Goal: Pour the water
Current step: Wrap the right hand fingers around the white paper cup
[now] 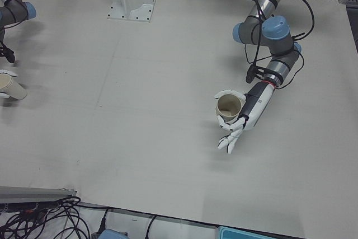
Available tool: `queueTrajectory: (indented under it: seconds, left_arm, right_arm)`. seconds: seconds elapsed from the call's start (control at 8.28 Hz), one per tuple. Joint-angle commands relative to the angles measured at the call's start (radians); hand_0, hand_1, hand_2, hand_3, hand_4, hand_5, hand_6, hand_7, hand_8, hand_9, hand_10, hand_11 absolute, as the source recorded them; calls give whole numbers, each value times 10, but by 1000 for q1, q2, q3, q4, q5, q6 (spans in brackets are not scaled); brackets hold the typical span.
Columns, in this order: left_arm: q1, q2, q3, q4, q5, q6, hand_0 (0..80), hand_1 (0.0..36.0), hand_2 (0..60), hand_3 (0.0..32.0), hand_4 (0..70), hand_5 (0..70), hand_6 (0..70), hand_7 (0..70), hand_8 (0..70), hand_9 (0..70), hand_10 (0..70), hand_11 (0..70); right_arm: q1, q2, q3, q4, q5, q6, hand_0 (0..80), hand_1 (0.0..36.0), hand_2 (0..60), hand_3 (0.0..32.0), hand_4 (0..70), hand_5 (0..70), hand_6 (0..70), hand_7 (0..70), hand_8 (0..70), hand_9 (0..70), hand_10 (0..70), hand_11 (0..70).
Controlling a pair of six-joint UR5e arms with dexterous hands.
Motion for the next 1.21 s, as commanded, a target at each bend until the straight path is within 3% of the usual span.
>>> queueTrajectory:
  seconds: [0.0, 0.12, 0.24, 0.36, 0.48, 0.6, 0.97, 1.09]
  left_arm:
    - [0, 2, 0, -2, 0, 1, 410, 360, 600, 0, 293, 658, 92, 78, 8, 1, 98, 163]
    - [0, 2, 0, -2, 0, 1, 409, 360, 600, 0, 292, 659, 92, 77, 8, 1, 98, 163]
    - [0, 2, 0, -2, 0, 1, 407, 360, 600, 0, 291, 658, 92, 77, 8, 1, 99, 164]
    - [0, 2, 0, -2, 0, 0, 409, 360, 600, 0, 291, 657, 92, 77, 8, 1, 98, 163]
    - [0, 2, 0, -2, 0, 0, 409, 360, 600, 0, 290, 656, 91, 77, 8, 1, 98, 163]
    - [0, 6, 0, -2, 0, 0, 409, 360, 600, 0, 290, 655, 91, 77, 8, 1, 98, 163]
    - [0, 11, -20, -8, 3, 1, 414, 360, 600, 0, 292, 658, 91, 77, 8, 1, 98, 163]
    - [-2, 12, -34, -7, 4, 3, 418, 360, 600, 0, 296, 665, 95, 82, 9, 2, 98, 163]
  right_arm:
    - [-2, 2, 0, 0, 0, -1, 490, 148, 164, 0, 488, 155, 37, 23, 0, 0, 34, 55]
    - [-2, 3, 0, 0, 0, 1, 489, 146, 163, 0, 484, 156, 39, 30, 0, 0, 35, 56]
    - [-2, 3, 0, 1, 0, 1, 493, 152, 179, 0, 525, 161, 41, 33, 0, 0, 36, 58]
    - [-1, 3, 1, 1, 0, 4, 497, 161, 216, 0, 569, 233, 41, 34, 0, 0, 38, 60]
    - [-1, 3, 1, 1, 0, 5, 504, 171, 256, 0, 678, 283, 43, 33, 0, 0, 41, 64]
    - [-1, 3, 3, 1, 0, 5, 512, 181, 271, 0, 700, 287, 41, 26, 0, 0, 42, 65]
    - [45, -2, 67, 1, -8, 18, 529, 200, 281, 0, 700, 277, 37, 19, 0, 0, 41, 67]
    - [97, -10, 104, -6, -15, 18, 533, 205, 271, 0, 672, 283, 36, 20, 0, 0, 35, 58]
